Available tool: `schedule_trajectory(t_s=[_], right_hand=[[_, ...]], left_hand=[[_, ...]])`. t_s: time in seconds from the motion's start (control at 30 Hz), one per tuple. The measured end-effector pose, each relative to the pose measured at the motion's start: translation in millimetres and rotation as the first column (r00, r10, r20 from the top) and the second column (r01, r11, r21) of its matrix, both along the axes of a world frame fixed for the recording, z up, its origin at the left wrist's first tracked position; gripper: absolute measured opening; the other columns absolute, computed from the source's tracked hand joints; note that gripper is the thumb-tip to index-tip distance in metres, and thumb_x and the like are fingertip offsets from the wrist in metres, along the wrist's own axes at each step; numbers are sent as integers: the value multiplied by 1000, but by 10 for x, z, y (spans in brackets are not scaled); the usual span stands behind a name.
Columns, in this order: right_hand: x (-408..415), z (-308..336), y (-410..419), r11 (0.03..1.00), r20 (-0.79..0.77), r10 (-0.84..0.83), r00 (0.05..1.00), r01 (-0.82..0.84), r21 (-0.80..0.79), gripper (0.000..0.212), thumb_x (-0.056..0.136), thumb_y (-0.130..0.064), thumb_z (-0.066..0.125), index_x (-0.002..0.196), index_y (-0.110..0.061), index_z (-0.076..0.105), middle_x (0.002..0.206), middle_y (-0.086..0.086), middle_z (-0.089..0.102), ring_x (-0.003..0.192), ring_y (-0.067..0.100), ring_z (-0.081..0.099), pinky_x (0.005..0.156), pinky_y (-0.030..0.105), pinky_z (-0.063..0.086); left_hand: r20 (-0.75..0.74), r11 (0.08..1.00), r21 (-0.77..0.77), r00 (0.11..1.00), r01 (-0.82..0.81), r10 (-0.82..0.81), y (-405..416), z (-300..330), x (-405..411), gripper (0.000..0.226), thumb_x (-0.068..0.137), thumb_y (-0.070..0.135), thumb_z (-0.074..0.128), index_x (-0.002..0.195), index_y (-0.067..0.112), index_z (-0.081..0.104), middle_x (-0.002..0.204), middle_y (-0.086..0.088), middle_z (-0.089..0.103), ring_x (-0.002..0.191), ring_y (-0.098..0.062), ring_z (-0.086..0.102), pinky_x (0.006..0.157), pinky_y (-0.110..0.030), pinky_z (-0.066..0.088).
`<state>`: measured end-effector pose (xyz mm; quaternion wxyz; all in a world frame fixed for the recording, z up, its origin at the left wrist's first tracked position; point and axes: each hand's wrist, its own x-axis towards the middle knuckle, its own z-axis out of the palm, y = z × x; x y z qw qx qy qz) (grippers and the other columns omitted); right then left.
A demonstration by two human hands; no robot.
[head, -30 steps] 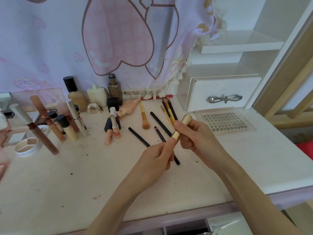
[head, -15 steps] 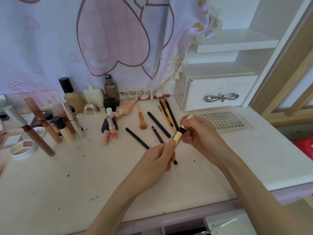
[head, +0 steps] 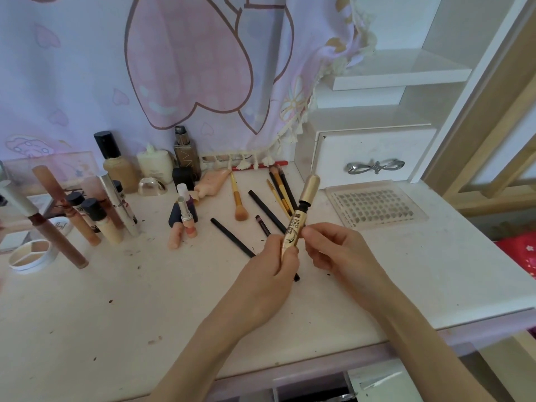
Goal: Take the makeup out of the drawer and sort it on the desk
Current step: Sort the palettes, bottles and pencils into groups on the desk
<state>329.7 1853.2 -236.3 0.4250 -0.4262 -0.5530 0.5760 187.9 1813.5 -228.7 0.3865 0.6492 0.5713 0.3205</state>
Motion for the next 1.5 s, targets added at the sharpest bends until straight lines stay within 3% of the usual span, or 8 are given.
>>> schedule_trajectory(t_s=[0.23,0.33,0.47,0.53,0.8,1.17,1.37,1.5], right_hand=[[-8,70,-9,992,39,-124,992,125,-33,15,87,-16,60,77,-9,68,68,10,51,58,12,40,49,19,30],[95,177,87,977,282,-207,937,215,5,10,87,-18,61,80,-12,65,70,3,64,62,9,55,52,17,36],[212,273,240,967,678,-251,691,217,136,20,83,-25,63,79,-5,64,74,9,68,71,18,61,61,25,43],[179,277,288,969,802,-242,546,170,177,22,84,-25,61,77,-4,62,71,12,61,64,18,53,55,24,38],[90,112,314,951,915,-307,263,124,283,27,87,-26,54,66,-10,48,62,4,50,67,22,51,48,27,32],[140,98,279,925,904,-380,197,97,367,32,92,-36,51,107,-7,53,105,9,58,85,25,51,66,30,36],[-64,203,358,842,796,-509,328,-3,540,27,96,-27,47,112,-7,57,109,10,55,94,26,56,70,29,39],[-376,259,691,861,815,-401,419,-133,491,25,95,-18,45,103,-4,64,103,12,58,91,27,57,79,35,47]], left_hand=[[-184,985,153,982,74,-46,-2,8,46,19,97,41,28,107,35,43,78,12,49,62,-1,44,57,-14,37],[-336,966,256,940,37,53,-30,-36,-116,36,96,42,31,129,31,39,101,18,43,91,1,43,77,-12,34],[-486,927,372,843,-39,230,-62,-193,-438,44,96,36,36,138,24,33,132,9,35,126,-8,28,102,-20,24],[-514,921,385,816,-57,265,-91,-287,-529,48,95,34,40,139,18,34,140,1,34,133,-14,25,108,-26,22],[-650,961,271,726,-56,225,-156,-386,-616,90,68,52,-16,148,17,3,156,1,4,143,-12,0,107,-20,-9],[-712,963,268,670,-19,211,-155,-429,-608,89,68,48,-21,148,16,1,157,0,-1,143,-12,-6,109,-24,-13],[-714,963,267,665,-31,219,-153,-424,-604,88,68,48,-22,148,18,1,157,1,-2,143,-12,-6,108,-23,-13],[-701,959,279,674,-42,233,-156,-399,-592,89,68,49,-20,148,19,4,157,2,1,143,-12,-4,106,-21,-13]])
